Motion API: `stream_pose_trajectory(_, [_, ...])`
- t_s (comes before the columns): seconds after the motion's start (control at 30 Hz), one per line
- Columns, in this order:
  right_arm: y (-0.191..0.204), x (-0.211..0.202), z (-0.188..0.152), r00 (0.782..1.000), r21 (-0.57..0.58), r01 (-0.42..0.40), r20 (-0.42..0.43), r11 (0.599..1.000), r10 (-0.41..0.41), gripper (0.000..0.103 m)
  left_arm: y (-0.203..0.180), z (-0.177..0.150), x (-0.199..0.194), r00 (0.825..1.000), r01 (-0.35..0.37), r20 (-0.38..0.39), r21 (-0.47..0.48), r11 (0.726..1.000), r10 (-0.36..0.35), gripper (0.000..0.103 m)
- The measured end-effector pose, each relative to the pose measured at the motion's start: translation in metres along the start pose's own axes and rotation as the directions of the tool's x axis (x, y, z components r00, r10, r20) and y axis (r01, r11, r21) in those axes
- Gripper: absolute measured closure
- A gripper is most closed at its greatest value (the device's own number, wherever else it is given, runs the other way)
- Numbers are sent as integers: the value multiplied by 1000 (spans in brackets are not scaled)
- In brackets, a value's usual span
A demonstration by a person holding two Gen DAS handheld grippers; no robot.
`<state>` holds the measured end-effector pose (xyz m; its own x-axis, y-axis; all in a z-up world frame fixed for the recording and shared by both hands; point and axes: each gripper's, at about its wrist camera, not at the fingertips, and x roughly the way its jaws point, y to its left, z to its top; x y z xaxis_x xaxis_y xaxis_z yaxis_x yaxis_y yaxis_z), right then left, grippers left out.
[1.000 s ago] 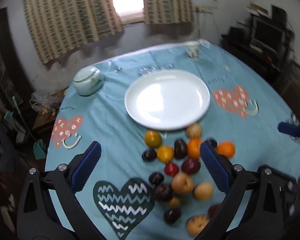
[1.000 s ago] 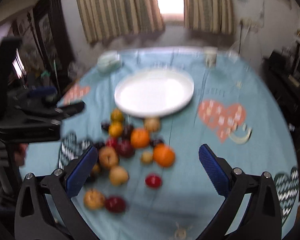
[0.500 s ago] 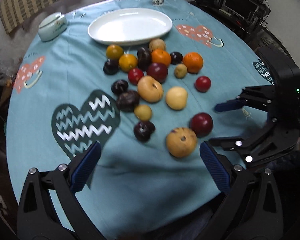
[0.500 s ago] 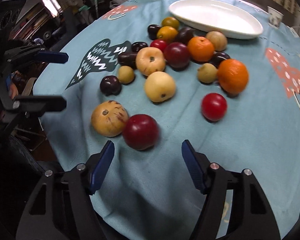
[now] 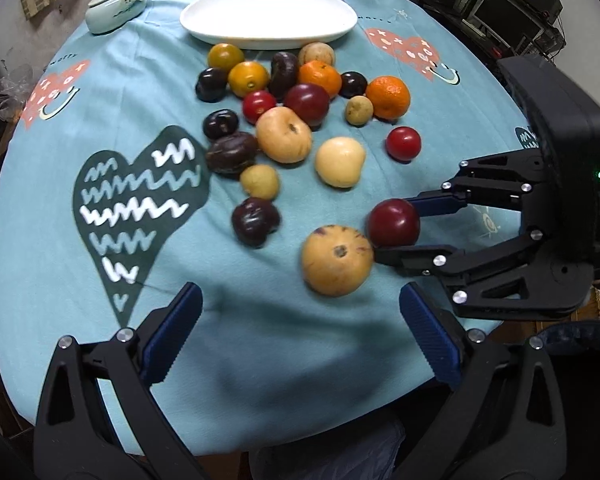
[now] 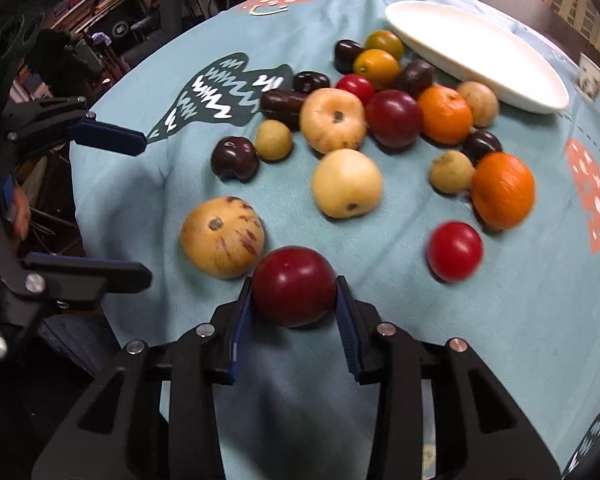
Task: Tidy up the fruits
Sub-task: 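Grasp the red apple with the right tool while the left tool grasps the brown-spotted tan fruit, then carry both fruits onto the white plate and open both tools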
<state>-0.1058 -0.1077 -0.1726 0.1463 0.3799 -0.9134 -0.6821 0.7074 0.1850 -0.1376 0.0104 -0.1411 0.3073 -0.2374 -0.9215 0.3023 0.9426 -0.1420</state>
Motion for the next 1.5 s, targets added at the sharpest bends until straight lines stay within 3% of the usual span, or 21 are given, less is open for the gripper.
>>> stream_pose_trajectory(0.23, [-24,-22,-15,999,80,18,28,997,-21,64,-21,18,27,999,4,-48,14,1000,-3,5])
stream_pose_trajectory(0.3, [-26,-24,-17,999,88,13,33,996,-15,64,-23,22,37,997,9,-80,3,1000,-9,19])
stream_pose_trajectory(0.33, [-27,-24,-18,999,90,12,36,996,-15,64,-23,23,44,994,13,-105,-7,1000,-14,47])
stream_pose_trajectory(0.37, [-29,-24,-19,999,95,9,37,995,-13,64,-21,24,50,991,-2,-130,-23,1000,-1,58])
stream_pose_trajectory(0.6, [-43,-33,-13,997,137,9,76,991,-19,64,-18,40,27,994,45,-96,9,999,-44,59])
stream_pose_trajectory(0.77, [-74,-52,29,982,186,34,178,982,-68,64,-5,114,-1,999,41,35,2,999,-41,58])
stream_pose_trajectory(0.9, [-119,-66,84,944,278,75,291,958,-158,64,11,197,1,992,-11,124,-18,1000,13,58])
stream_pose_trajectory(0.97, [-145,-62,109,934,331,73,307,941,-181,63,19,239,21,990,-65,120,-48,997,70,58])
stream_pose_trajectory(1.07, [-181,-36,143,946,397,98,247,913,-209,63,37,278,58,990,-117,65,-92,989,123,58])
stream_pose_trajectory(1.1, [-193,-23,152,956,400,96,217,912,-196,63,43,285,68,990,-127,46,-101,987,133,58])
stream_pose_trajectory(1.23, [-213,11,169,964,372,154,148,916,-222,62,60,300,109,988,-155,-17,-116,981,154,57])
stream_pose_trajectory(1.3, [-219,16,170,960,348,173,149,921,-236,62,63,299,116,988,-152,-24,-110,982,150,51])
stream_pose_trajectory(1.33, [-220,17,173,959,334,183,148,925,-243,62,64,301,118,988,-156,-14,-104,982,156,39])
stream_pose_trajectory(1.4, [-221,18,177,956,314,196,151,929,-253,58,66,304,116,986,-164,9,-99,981,165,32])
stream_pose_trajectory(1.43, [-221,16,176,953,308,197,162,931,-255,38,67,306,114,986,-163,16,-102,981,166,31])
stream_pose_trajectory(1.47, [-220,11,175,950,307,190,181,933,-253,28,71,308,114,987,-157,19,-108,982,160,29])
stream_pose_trajectory(1.5, [-219,7,175,950,298,187,189,936,-249,26,73,308,111,986,-158,26,-115,981,162,28])
